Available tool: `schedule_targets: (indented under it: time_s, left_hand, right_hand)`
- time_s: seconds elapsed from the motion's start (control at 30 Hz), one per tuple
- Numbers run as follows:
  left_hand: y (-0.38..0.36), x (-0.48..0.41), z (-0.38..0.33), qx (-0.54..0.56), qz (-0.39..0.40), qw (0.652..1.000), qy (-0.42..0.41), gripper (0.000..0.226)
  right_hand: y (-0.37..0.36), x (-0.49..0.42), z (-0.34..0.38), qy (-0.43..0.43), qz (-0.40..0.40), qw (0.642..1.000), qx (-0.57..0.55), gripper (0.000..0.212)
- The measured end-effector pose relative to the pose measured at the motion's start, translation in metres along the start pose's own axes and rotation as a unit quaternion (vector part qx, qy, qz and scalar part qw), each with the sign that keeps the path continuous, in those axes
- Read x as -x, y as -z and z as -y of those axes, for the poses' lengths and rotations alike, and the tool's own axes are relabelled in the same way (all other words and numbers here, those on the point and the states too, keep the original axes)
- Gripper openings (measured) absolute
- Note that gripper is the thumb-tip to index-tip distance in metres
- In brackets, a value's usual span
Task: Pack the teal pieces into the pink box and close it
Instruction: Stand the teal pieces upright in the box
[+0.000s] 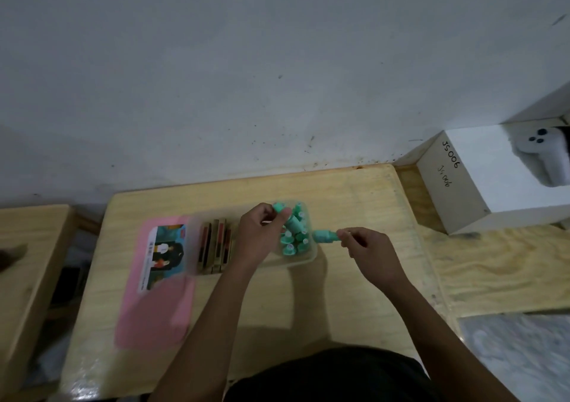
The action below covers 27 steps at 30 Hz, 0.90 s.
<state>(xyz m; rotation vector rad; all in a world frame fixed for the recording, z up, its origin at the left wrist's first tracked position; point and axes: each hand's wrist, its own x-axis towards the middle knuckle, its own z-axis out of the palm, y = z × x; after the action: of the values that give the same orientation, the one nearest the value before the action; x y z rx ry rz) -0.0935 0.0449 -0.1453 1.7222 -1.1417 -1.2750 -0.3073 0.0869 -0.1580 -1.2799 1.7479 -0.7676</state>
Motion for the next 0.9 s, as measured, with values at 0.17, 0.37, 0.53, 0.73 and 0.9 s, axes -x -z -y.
schedule_targets:
  time_s: [0.17, 0.37, 0.53, 0.73, 0.9]
  left_hand:
    - [0.013, 0.010, 0.013, -0.073, -0.008, 0.997, -0.030, 0.020]
    - [0.019, 0.016, 0.024, -0.152, 0.009, 0.987, -0.056, 0.024]
    - [0.016, 0.016, 0.038, -0.188, 0.023, 0.981, -0.048, 0.019]
    - [0.009, 0.015, 0.048, -0.194, 0.031, 0.980, -0.025, 0.018]
    - [0.000, 0.015, 0.056, -0.213, 0.027, 0.977, -0.006, 0.016]
  right_hand:
    - [-0.023, 0.000, 0.008, 0.066, 0.041, 0.992, 0.104, 0.015]
    - [-0.043, -0.010, 0.013, 0.126, 0.094, 0.948, 0.278, 0.022]
    - [-0.057, -0.013, 0.008, 0.136, 0.087, 0.906, 0.392, 0.027]
    - [-0.067, -0.014, 0.004, 0.137, 0.040, 0.897, 0.419, 0.024]
    - [-0.070, -0.012, -0.001, 0.140, 0.003, 0.900, 0.413, 0.020]
